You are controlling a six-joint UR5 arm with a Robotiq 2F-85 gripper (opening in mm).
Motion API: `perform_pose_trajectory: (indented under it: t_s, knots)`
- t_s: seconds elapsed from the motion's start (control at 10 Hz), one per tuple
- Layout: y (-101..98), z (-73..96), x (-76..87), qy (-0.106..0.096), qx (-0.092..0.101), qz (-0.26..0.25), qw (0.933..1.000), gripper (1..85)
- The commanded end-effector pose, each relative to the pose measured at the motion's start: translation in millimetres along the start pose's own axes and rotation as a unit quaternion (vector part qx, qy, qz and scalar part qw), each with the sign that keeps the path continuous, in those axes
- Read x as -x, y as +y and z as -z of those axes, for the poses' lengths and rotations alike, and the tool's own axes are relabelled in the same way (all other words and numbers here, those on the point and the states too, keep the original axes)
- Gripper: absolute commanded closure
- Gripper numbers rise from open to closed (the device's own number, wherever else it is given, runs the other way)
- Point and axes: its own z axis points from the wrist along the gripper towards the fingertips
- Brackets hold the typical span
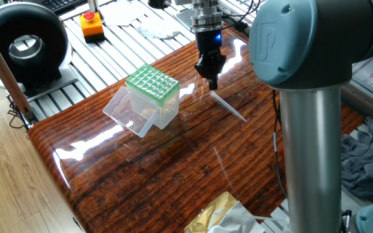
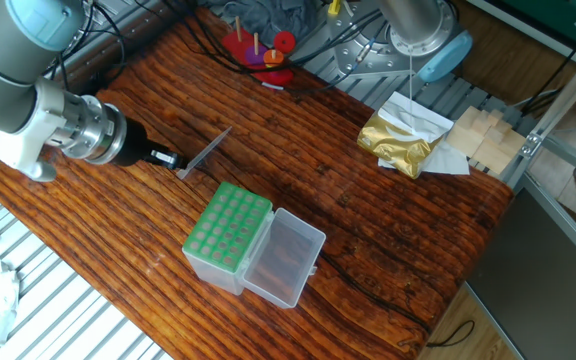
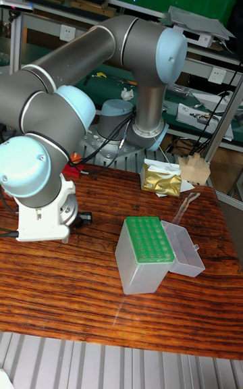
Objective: Insert a large pipette tip into the holder for large pipette tips
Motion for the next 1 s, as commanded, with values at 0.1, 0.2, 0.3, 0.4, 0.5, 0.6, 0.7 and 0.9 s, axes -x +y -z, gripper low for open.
perform_pose_trajectory:
  t_s: [0.1, 0.2, 0.3, 0.4, 0.5, 0.6, 0.7, 0.9]
  knots:
    - [-1.9, -2.6, 4.6, -0.010, 0.003, 0.004, 0.9999, 73.3]
    - [-2.7, -2.9, 4.3, -0.010, 0.002, 0.003, 0.9999, 73.3]
    - [-3.6, -3.3, 3.3, -0.010, 0.001, 0.005, 0.9999, 73.3]
    - [-2.6, -2.9, 3.0, -0.011, 0.004, 0.004, 0.9999, 73.3]
    - [-1.0, -2.4, 2.2, -0.012, 0.007, 0.003, 0.9999, 73.3]
    - [0.0, -2.3, 1.0, -0.013, 0.011, 0.003, 0.9999, 73.3]
    - [1.3, -1.7, 0.1, -0.014, 0.015, -0.001, 0.9998, 73.3]
    - [-5.0, -3.2, -3.1, -0.011, 0.007, 0.001, 0.9999, 73.3]
